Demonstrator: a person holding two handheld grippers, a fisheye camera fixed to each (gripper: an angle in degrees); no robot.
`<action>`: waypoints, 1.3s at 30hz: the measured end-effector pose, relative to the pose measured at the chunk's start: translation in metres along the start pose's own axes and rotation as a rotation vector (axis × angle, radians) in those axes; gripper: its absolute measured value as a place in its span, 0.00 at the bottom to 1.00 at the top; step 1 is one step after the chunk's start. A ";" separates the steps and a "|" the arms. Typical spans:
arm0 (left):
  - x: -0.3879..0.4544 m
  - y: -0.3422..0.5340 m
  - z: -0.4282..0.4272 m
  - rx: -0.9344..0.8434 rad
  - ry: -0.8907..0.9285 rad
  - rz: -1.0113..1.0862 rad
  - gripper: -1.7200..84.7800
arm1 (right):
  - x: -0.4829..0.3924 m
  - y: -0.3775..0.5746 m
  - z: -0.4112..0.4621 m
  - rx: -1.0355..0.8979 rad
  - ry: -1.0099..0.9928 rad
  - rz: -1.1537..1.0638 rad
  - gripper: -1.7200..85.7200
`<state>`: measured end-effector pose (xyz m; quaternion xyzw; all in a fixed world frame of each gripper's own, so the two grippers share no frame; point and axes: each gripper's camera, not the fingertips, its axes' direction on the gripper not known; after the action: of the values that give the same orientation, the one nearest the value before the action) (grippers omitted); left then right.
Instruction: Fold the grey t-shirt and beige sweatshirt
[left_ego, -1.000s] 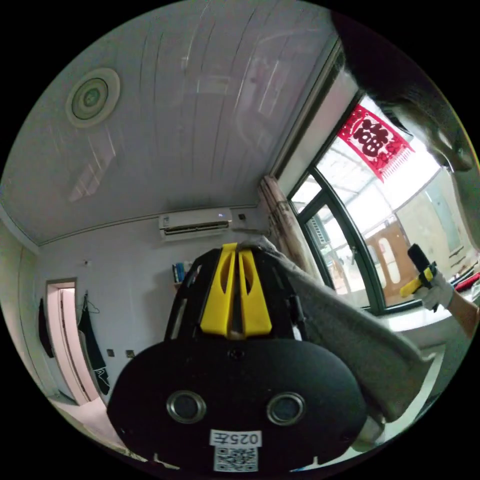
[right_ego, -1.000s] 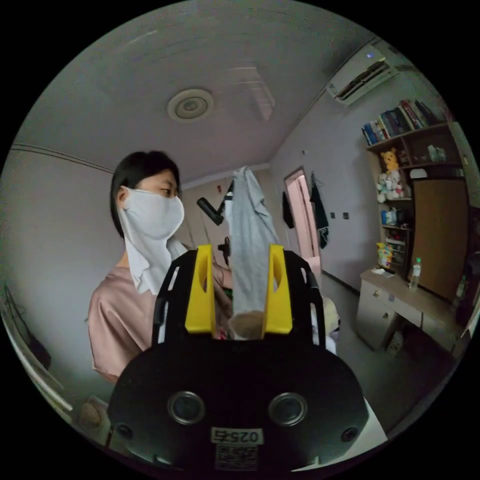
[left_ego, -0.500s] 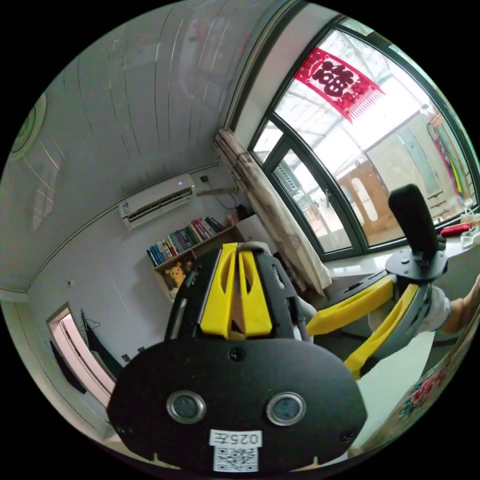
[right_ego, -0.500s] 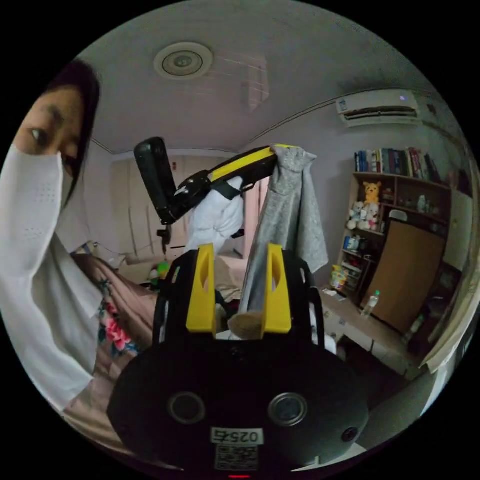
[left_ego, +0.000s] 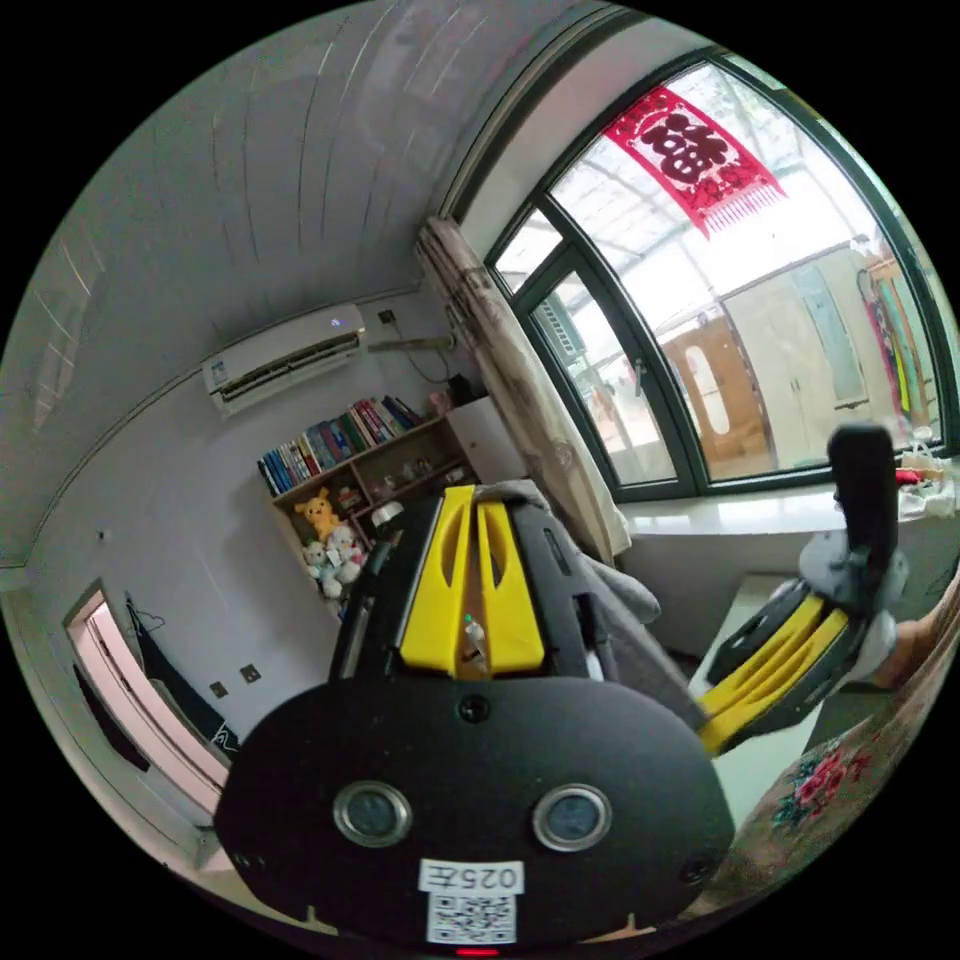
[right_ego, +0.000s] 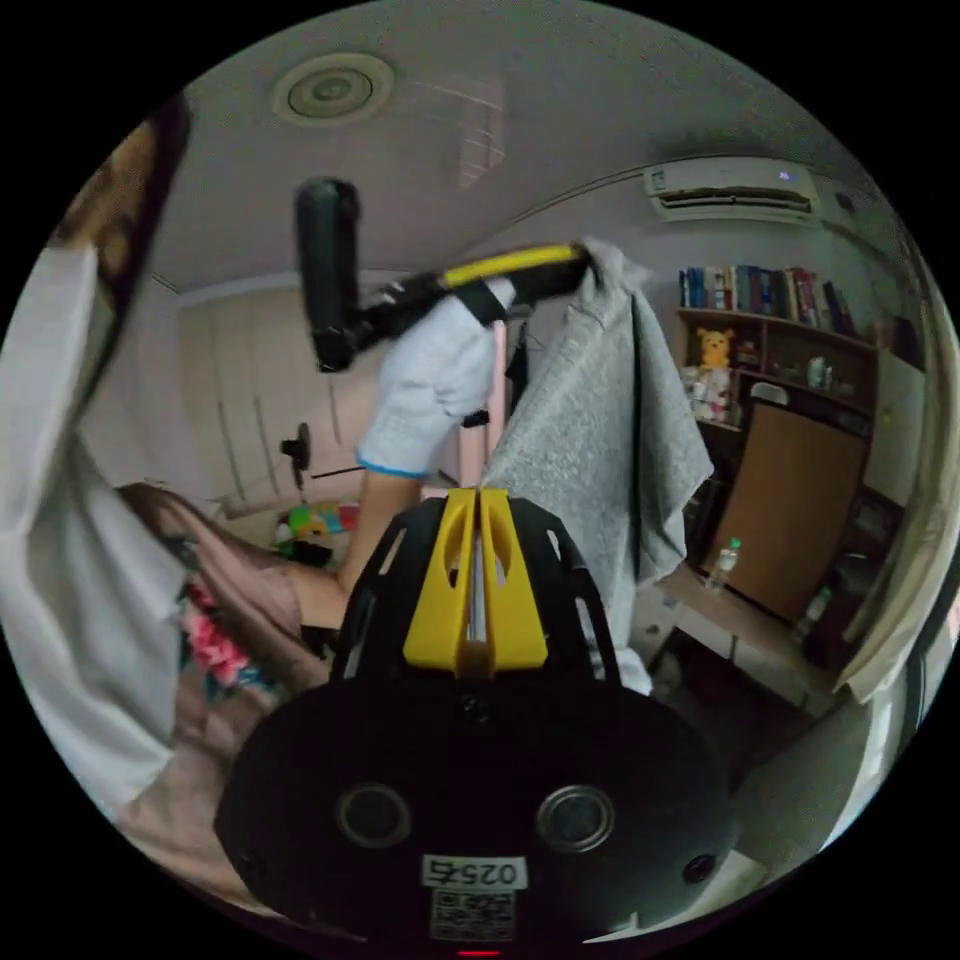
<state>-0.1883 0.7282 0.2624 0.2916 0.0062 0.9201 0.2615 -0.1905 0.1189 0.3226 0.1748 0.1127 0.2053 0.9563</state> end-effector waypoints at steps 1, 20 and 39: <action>-0.015 0.011 0.016 -0.018 0.054 -0.013 0.01 | 0.011 -0.005 -0.025 0.010 -0.099 0.004 0.01; -0.085 0.533 0.059 0.012 1.461 -1.311 0.13 | 0.217 -0.018 -0.140 0.280 -0.943 0.545 0.01; -0.104 0.657 -0.096 0.018 1.695 -1.523 0.22 | 0.106 -0.093 -0.181 0.024 -0.666 0.436 0.01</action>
<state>-0.4824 0.1239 0.2348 -0.5014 0.3631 0.4229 0.6618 -0.1150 0.1376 0.1063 0.2630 -0.2411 0.3341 0.8724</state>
